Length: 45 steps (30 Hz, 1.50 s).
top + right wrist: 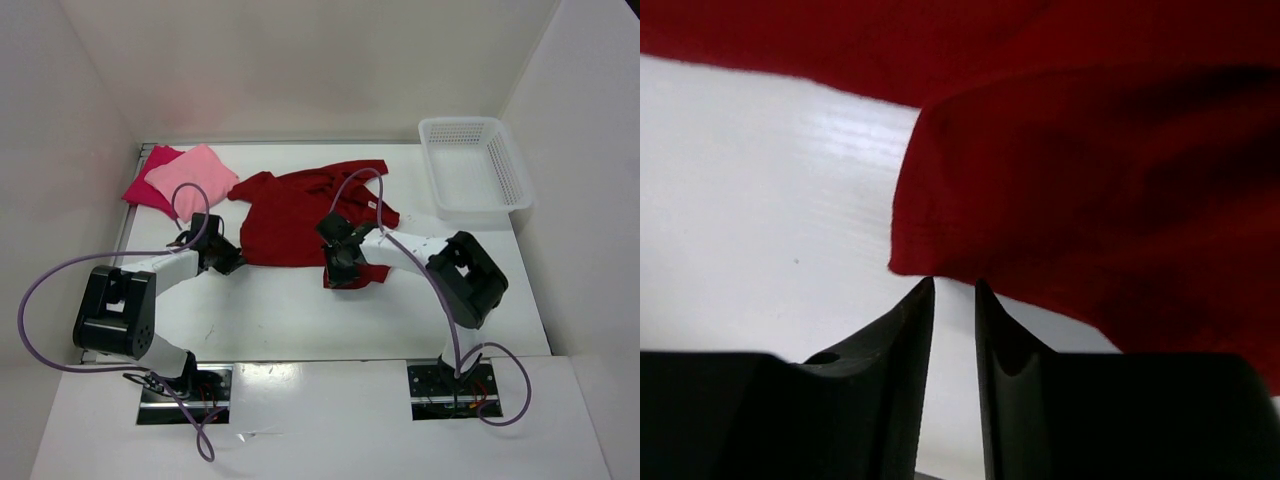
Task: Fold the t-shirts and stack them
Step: Flatten out the tshirt
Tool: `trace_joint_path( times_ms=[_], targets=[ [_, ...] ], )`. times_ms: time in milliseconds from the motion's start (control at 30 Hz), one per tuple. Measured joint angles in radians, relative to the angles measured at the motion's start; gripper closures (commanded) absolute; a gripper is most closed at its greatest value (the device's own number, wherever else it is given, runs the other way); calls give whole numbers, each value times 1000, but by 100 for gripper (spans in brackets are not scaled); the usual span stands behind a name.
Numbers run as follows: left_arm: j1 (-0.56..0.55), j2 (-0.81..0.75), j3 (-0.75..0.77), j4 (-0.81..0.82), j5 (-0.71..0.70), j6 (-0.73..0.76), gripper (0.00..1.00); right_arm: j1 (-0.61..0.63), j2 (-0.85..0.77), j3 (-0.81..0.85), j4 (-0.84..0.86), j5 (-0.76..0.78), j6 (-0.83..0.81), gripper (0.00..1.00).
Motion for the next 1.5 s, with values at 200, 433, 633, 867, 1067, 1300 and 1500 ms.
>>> trace_joint_path(
  times_ms=[200, 433, 633, 867, 1067, 1300, 1500],
  targets=[
    [0, 0, 0, -1, -4, 43, 100, 11, 33, 64, -10, 63, 14, 56],
    [0, 0, 0, 4, 3, 72, 100, 48, 80, 98, -23, 89, 20, 56],
    [-4, 0, 0, 5, 10, 92, 100, 83, 126, 149, -32, 109, 40, 55],
    [-6, 10, 0, 8, 15, 96, 100, 85, 145, 175, -66, 150, 69, 65],
    [-10, 11, 0, 8, 20, 98, 100, 85, 156, 190, -96, 188, 93, 97],
    [-15, -38, 97, -97, 29, 166, 100, 76, 121, 235, -166, 202, 104, 100],
    [0, -86, 445, -261, 75, 252, 100, 0, -107, 536, -348, 299, 81, 100]
  ],
)
